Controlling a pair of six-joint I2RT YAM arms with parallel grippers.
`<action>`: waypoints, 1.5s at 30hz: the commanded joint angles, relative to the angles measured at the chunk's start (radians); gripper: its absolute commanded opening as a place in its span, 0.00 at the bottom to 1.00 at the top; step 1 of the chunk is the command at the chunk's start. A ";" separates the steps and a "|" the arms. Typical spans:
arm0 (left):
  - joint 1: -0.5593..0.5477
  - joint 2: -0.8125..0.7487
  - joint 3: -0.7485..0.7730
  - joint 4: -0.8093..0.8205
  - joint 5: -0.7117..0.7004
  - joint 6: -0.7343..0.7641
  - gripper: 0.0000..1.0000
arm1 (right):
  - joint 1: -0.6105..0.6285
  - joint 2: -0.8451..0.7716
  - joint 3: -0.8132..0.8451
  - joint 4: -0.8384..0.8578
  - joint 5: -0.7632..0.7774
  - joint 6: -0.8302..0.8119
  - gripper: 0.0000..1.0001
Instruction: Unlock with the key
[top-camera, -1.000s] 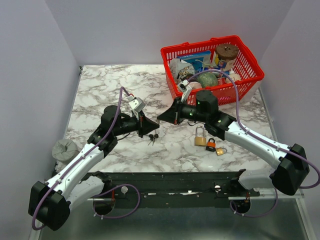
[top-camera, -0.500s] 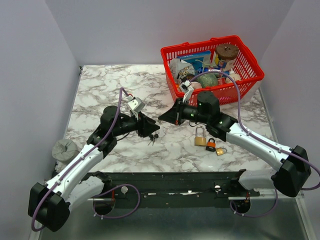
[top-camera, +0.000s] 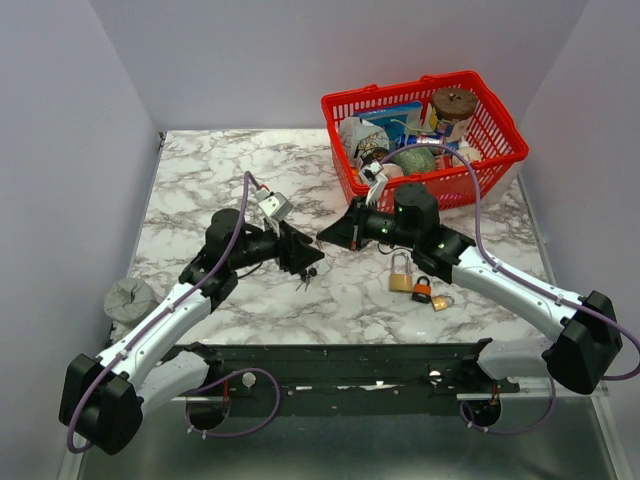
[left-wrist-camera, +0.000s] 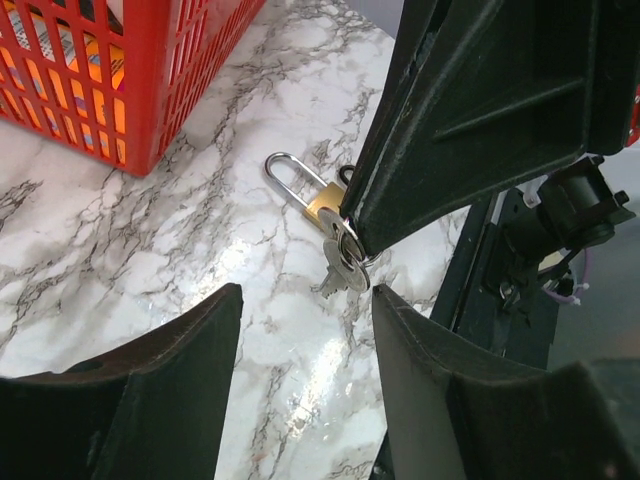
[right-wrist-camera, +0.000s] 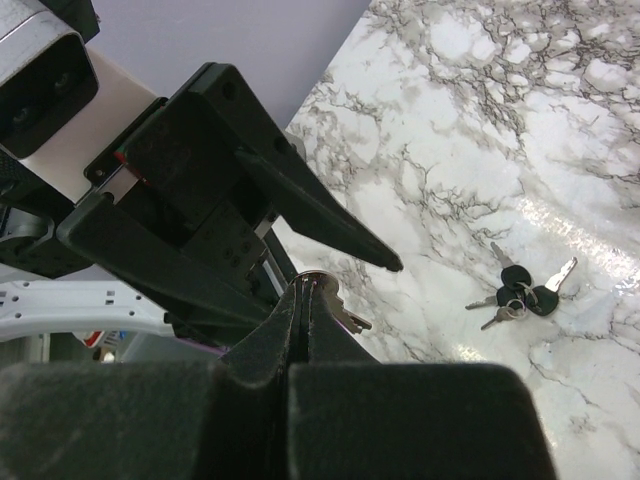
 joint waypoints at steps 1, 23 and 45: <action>-0.009 0.023 0.022 0.073 0.020 -0.018 0.54 | -0.007 -0.011 -0.015 0.033 -0.006 0.014 0.01; -0.027 -0.003 0.016 0.016 0.020 0.016 0.00 | -0.009 -0.021 -0.030 0.026 0.023 0.006 0.01; -0.091 0.024 0.005 0.113 -0.103 -0.016 0.73 | -0.016 -0.036 -0.051 0.048 0.003 0.027 0.01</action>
